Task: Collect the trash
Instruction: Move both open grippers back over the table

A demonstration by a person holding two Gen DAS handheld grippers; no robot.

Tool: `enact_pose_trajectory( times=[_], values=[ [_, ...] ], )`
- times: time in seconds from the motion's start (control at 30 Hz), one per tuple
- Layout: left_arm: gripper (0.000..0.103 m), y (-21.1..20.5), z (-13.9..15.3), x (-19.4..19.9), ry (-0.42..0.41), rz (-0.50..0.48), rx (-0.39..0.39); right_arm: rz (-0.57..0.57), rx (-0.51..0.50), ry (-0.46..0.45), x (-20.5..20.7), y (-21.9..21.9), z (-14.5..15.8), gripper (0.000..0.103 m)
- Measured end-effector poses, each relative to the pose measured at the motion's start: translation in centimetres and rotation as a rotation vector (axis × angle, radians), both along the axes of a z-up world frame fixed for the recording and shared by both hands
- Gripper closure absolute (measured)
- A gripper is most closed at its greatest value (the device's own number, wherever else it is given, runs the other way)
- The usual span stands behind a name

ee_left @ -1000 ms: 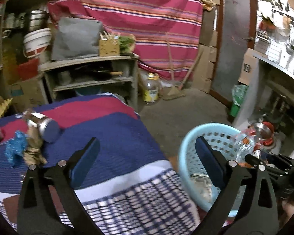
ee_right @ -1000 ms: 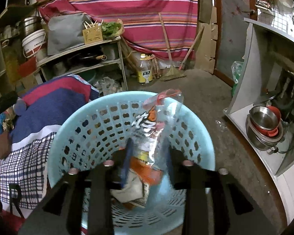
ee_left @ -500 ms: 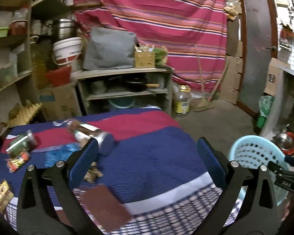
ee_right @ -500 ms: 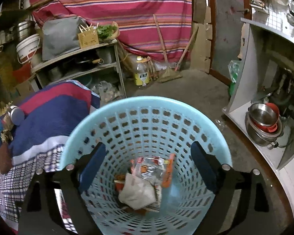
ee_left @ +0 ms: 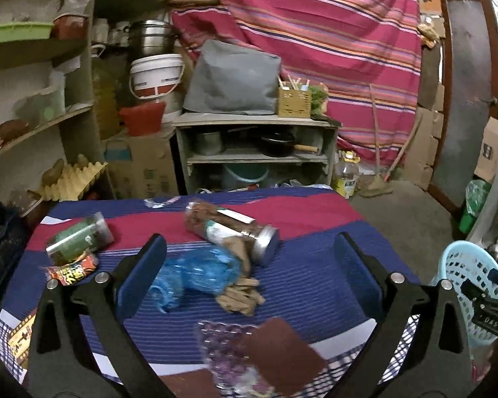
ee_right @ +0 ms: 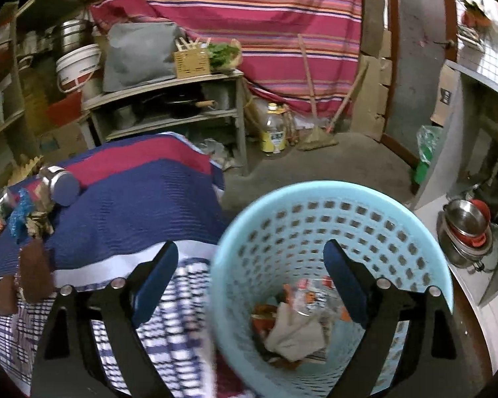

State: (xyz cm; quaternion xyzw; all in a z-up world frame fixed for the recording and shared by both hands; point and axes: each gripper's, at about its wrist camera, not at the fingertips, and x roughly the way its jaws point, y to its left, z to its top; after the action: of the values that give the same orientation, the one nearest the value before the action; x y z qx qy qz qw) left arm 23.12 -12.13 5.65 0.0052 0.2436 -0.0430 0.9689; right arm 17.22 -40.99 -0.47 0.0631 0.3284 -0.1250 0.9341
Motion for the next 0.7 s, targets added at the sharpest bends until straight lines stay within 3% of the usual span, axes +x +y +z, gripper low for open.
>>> enact_pose_trajectory(
  times=[0.23,0.37,0.53,0.7],
  values=[
    [0.006,4.2,0.3,0.8,-0.021,0.082,0.022,0.052,-0.001,-0.001,1.8,4.2,0.0,0.015],
    [0.006,7.1,0.4,0.8,-0.049,0.140,-0.015,0.083,-0.009,-0.004,3.0,6.5,0.1,0.015],
    [0.006,10.9,0.2,1.6,-0.018,0.191,-0.042,0.116,-0.009,-0.006,4.5,9.2,0.3,0.015],
    [0.006,13.8,-0.9,2.7,0.029,0.224,-0.006,0.148,-0.010,-0.017,5.8,11.8,0.8,0.015]
  ],
)
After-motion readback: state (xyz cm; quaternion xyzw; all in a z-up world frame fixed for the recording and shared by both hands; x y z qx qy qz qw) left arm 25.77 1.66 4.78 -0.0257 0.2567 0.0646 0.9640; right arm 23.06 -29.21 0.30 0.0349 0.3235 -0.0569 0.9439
